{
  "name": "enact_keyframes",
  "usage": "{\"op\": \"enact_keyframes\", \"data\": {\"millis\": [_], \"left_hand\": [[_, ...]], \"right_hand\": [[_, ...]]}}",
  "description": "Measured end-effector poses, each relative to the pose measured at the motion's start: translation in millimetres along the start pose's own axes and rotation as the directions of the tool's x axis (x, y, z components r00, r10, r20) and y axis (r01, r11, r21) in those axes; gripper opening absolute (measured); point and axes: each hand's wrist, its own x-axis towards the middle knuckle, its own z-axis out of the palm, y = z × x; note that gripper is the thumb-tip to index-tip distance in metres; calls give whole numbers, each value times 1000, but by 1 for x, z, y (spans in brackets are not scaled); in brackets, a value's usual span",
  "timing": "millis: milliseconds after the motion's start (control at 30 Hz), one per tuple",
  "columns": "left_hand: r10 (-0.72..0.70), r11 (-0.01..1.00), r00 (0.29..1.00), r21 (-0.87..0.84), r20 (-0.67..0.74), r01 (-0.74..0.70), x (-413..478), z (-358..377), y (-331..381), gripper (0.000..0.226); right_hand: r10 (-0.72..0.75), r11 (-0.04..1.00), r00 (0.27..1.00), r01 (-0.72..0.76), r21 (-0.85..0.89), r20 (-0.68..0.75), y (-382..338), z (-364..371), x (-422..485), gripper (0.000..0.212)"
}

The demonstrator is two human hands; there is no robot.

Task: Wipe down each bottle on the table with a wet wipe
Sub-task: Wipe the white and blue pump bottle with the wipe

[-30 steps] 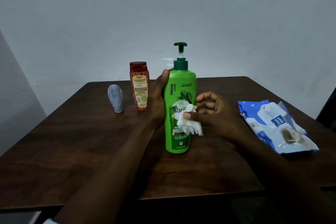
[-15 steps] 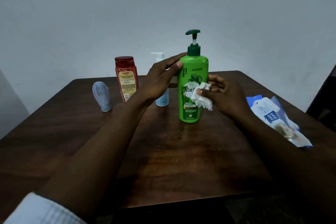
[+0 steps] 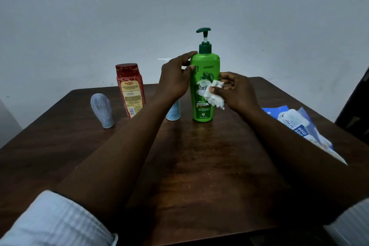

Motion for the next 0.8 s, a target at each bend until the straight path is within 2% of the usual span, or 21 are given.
{"op": "enact_keyframes", "data": {"millis": [567, 700, 800], "left_hand": [[58, 993, 997, 105, -53, -53, 9, 9, 6, 44], [140, 983, 978, 139, -156, -118, 5, -8, 19, 41], [198, 947, 961, 290, -194, -136, 7, -35, 24, 29]], "right_hand": [[11, 1000, 1000, -10, -5, 21, 9, -3, 14, 50], [-25, 999, 996, 23, -32, -88, 0, -10, -1, 39], [-42, 999, 987, 40, -19, -158, -6, -16, -16, 28]]}}
